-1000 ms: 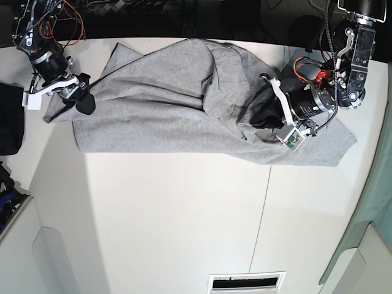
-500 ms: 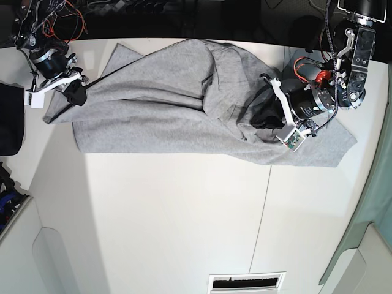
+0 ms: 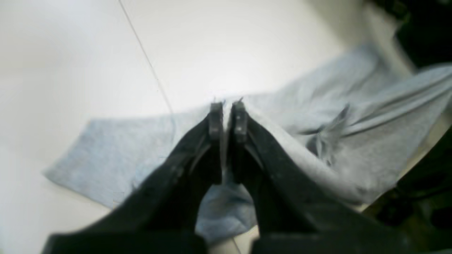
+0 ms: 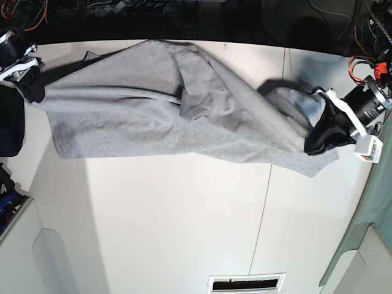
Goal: Layout the t-shirt on the table in an organized manner, then fold the t-shirt properly
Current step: 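Lift and stretch the t-shirt between both grippers, lay it flat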
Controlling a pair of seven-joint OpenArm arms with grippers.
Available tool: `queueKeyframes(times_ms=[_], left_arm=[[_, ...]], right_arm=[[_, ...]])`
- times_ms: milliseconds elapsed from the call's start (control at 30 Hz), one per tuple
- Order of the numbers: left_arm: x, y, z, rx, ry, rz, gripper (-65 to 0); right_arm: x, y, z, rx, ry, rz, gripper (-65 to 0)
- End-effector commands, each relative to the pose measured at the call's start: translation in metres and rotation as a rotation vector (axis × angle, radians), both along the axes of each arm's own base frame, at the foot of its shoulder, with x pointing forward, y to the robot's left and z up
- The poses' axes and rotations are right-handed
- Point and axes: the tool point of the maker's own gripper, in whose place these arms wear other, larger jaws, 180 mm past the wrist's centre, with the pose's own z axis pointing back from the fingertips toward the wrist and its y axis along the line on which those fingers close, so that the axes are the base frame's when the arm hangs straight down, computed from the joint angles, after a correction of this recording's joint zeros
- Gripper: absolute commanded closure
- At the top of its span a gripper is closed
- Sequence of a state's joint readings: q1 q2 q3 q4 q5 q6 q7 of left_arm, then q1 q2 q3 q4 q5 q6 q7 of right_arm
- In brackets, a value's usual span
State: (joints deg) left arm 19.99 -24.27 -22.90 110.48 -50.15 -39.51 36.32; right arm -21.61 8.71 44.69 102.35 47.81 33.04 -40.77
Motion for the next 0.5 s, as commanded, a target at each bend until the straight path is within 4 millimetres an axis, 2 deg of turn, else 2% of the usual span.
queueKeyframes(times_ms=[0,167,467], left_arm=[[-0.002,-0.002,0.015,-0.006,-0.033,-0.019,0.0],[-0.006,-0.005,0.018,-0.016,-0.024,-0.034,0.0],[-0.004,0.009,0.058,0.008,-0.138,0.006,0.0]], right_arm=[[-0.001,-0.009,0.016,-0.028,-0.041,-0.008,0.0],[-0.003,-0.012,0.022,-0.040,-0.053,-0.017,0.0],[-0.003,-0.012,0.024,-0.029,-0.062,-0.015,0.0]])
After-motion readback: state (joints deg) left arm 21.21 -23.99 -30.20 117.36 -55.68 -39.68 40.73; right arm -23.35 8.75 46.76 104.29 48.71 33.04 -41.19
